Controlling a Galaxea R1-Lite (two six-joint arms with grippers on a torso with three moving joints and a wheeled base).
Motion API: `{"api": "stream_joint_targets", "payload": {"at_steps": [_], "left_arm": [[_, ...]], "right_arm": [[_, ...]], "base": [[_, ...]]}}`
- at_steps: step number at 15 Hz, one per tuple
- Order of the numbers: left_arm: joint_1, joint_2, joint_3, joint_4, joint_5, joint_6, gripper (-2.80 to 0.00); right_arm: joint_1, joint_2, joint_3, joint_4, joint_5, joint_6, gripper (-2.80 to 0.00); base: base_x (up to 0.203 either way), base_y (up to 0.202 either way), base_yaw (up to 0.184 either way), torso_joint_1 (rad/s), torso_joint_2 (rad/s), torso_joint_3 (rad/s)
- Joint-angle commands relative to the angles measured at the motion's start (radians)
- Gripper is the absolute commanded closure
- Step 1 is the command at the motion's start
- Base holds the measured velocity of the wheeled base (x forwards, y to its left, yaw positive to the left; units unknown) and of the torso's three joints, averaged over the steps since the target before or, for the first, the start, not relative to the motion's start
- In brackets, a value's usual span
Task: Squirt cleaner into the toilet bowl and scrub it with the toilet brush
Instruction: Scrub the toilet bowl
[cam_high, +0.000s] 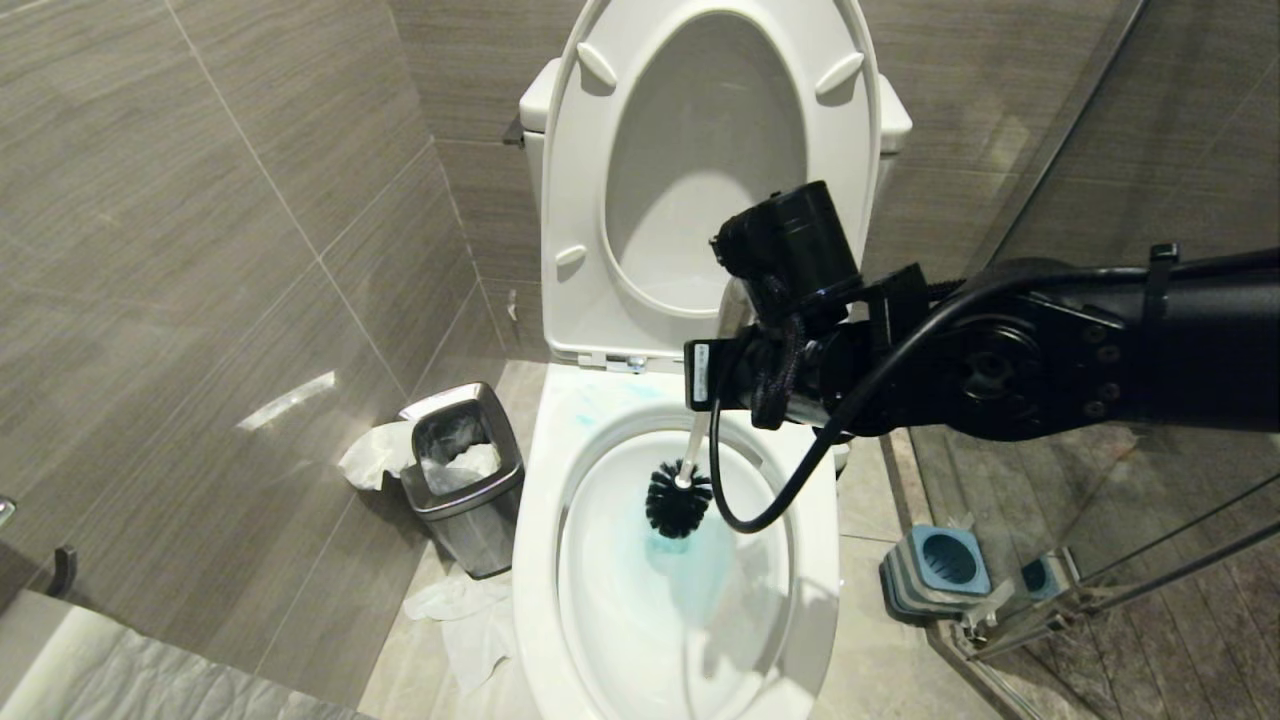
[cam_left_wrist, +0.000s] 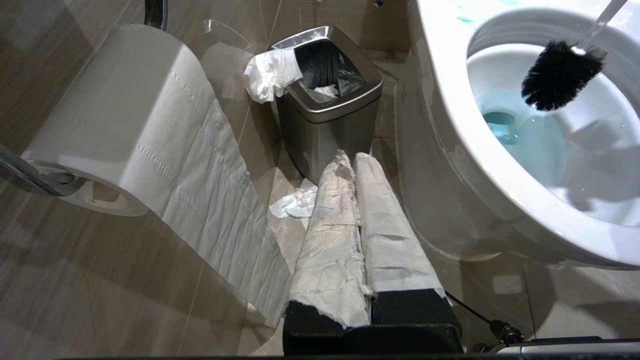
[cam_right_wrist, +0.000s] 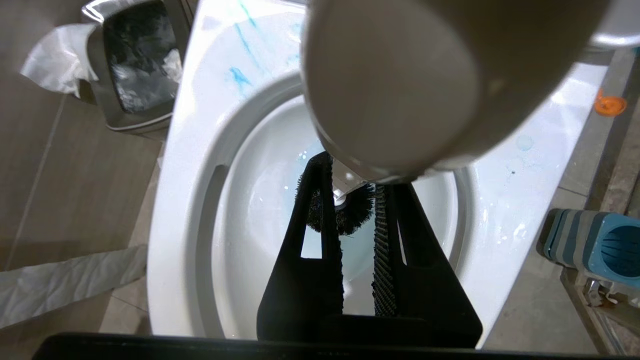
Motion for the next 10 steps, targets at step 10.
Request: {"api": "stream_joint_targets", "payload": {"at_steps": [10], "left_arm": [[0.001, 0.000, 0.002, 0.000, 0.000, 0.001, 0.00]], "right_arm": [[-0.051, 0.226, -0.048, -0.106, -0.013, -0.013, 0.00]], "base": [[0.000, 0.000, 0.000, 0.000, 0.00, 0.000]]}}
